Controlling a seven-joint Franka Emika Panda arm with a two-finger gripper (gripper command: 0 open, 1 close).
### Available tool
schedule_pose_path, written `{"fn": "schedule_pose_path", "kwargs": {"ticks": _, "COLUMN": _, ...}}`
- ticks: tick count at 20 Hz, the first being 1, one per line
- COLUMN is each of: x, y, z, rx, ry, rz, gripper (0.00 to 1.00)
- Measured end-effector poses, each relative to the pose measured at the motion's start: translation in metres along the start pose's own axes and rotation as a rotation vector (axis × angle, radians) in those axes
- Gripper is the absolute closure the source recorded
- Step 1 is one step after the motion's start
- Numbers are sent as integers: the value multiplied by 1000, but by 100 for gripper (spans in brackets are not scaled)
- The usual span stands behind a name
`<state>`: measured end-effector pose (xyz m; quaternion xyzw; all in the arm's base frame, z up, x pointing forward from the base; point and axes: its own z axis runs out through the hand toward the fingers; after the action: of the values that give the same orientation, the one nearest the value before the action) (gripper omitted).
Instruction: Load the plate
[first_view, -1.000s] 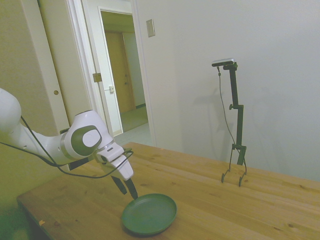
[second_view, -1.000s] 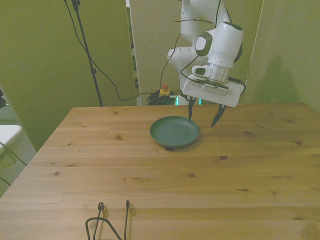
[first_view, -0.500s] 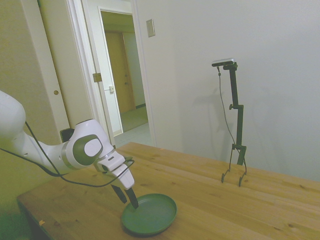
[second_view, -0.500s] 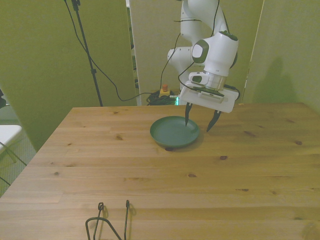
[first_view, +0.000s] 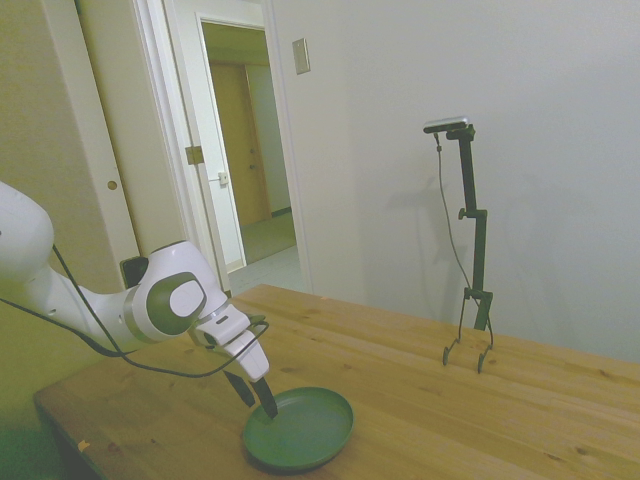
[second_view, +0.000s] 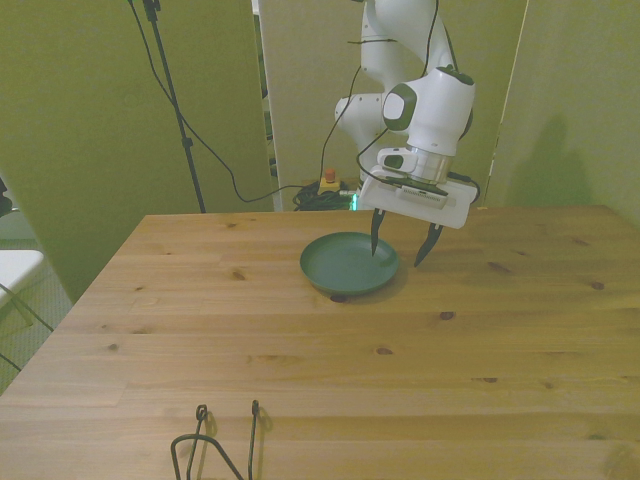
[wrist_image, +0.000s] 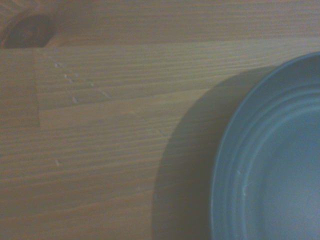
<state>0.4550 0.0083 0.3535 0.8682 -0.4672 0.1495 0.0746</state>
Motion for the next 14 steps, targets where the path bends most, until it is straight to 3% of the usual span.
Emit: {"fn": "schedule_pose_path", "kwargs": {"ticks": 14, "x": 1, "y": 4, "z": 5, "rx": 9, "ry": -4, "rz": 10, "gripper": 100}}
